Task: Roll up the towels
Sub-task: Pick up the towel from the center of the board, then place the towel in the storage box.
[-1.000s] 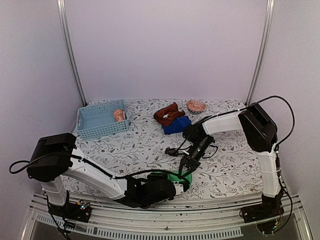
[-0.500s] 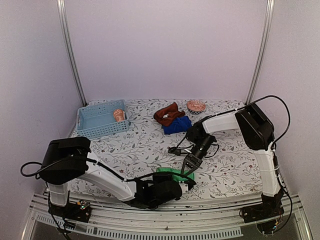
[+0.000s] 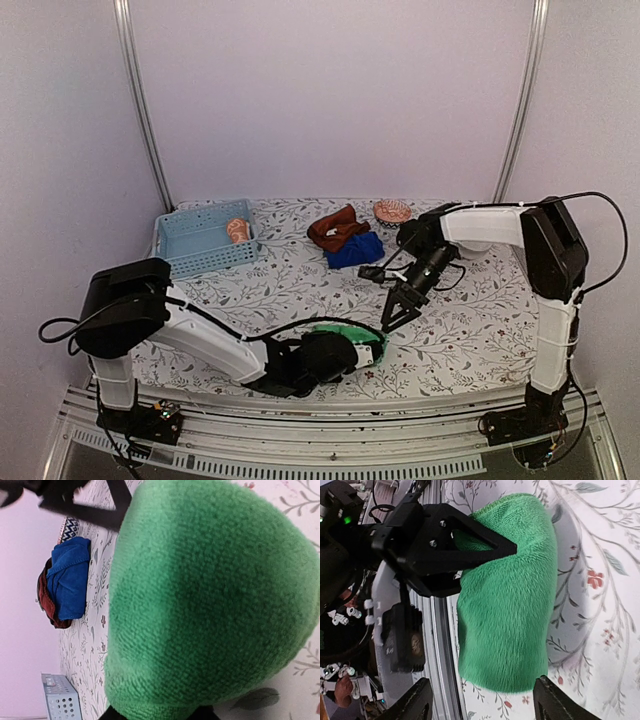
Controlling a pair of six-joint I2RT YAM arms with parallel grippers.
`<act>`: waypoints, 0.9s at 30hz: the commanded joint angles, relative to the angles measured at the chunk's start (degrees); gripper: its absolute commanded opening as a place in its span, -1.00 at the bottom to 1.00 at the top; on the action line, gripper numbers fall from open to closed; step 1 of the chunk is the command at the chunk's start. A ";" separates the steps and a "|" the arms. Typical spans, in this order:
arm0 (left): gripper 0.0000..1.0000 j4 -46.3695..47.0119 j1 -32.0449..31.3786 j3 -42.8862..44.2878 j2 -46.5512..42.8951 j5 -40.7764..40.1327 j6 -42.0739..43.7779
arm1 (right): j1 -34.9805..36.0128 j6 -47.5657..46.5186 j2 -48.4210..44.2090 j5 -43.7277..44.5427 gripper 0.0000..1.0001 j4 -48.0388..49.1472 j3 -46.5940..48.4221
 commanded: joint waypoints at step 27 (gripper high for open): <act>-1.00 -38.21 25.24 15.17 -14.75 -4.06 -23.19 | -11.24 4.46 -24.86 -1.77 0.50 19.36 -22.54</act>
